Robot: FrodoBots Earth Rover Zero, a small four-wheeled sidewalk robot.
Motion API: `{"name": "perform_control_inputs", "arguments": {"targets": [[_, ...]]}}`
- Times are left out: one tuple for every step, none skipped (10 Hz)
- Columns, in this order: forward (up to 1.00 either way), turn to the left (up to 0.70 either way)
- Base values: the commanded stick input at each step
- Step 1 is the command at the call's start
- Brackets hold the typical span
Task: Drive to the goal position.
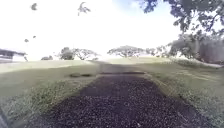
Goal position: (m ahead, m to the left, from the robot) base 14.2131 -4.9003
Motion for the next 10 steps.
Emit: {"name": "perform_control_inputs", "arguments": {"targets": [[0.50, 0.00], [0.50, 0.00], [0.50, 0.00], [0.50, 0.00], [0.50, 0.00], [0.50, 0.00], [0.50, 0.00], [0.50, 0.00], [0.50, 0.00], [0.50, -0.27]]}}
